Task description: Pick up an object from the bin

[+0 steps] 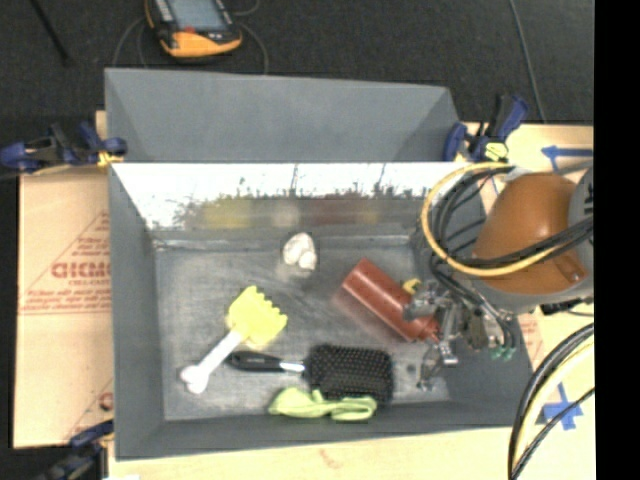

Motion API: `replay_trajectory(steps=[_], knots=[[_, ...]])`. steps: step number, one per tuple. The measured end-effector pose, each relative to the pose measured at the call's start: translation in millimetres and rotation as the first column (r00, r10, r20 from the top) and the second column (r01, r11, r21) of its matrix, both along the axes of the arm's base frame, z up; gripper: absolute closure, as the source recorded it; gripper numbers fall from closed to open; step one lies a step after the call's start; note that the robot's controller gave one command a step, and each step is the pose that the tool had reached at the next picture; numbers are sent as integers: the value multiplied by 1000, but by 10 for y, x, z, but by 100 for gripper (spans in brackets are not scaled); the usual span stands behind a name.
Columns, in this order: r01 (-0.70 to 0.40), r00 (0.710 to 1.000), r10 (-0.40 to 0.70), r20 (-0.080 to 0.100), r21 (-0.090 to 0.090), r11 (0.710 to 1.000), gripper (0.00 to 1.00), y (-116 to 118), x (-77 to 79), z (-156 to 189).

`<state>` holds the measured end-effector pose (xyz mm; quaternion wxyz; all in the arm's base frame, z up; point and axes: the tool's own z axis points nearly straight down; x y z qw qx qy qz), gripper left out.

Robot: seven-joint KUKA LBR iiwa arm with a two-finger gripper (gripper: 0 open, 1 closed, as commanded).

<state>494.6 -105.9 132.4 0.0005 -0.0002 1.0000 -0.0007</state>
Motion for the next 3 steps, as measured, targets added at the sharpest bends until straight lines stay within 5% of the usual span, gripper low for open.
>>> replay_trajectory(steps=[1,3], knots=[[-164,986,164,7,-3,986,0,511,-38,-482],[-121,993,121,3,0,993,0,978,-150,-300]])
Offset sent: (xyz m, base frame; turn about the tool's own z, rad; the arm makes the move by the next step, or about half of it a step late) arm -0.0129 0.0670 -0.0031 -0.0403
